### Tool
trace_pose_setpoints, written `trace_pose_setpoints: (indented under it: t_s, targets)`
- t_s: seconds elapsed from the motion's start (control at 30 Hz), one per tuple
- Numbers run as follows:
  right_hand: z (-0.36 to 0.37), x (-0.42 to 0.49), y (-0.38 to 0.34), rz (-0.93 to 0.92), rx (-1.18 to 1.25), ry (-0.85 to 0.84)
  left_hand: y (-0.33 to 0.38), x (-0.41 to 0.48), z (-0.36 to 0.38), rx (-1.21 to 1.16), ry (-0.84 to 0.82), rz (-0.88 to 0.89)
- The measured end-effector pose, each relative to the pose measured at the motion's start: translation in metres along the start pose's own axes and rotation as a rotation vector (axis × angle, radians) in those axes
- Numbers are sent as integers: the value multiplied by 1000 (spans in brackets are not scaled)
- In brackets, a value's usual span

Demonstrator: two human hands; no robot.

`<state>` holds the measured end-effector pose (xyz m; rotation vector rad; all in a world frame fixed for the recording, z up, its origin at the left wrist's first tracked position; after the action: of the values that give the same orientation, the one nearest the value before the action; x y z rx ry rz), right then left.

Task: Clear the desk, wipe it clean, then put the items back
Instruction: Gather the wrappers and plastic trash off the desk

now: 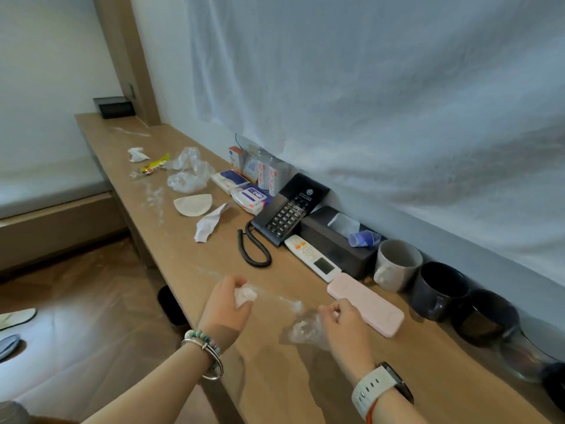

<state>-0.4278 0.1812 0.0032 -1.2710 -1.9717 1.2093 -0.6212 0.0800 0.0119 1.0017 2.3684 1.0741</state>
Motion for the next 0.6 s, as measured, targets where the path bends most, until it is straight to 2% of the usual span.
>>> trace_pose_setpoints:
  t_s: [0.17, 0.33, 0.6]
  targets:
    - [53, 46, -35, -85, 8, -25, -31, 50, -38, -35, 64, -64]
    - [119, 94, -74, -134, -26, -41, -63, 115, -83, -54, 114, -32]
    - [219, 163, -140, -107, -79, 83, -119, 229, -150, 82, 14, 57]
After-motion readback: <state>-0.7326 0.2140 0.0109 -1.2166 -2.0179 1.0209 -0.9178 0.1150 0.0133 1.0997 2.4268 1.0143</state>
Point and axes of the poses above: each hand's wrist, its own x-axis towards the middle knuckle, its own z-axis out of the palm, y = z × x, the point moved 5 cm from there along x, towards the middle knuckle, and after that the axes turned 4 degrees about -z, right-handed, at the moved point
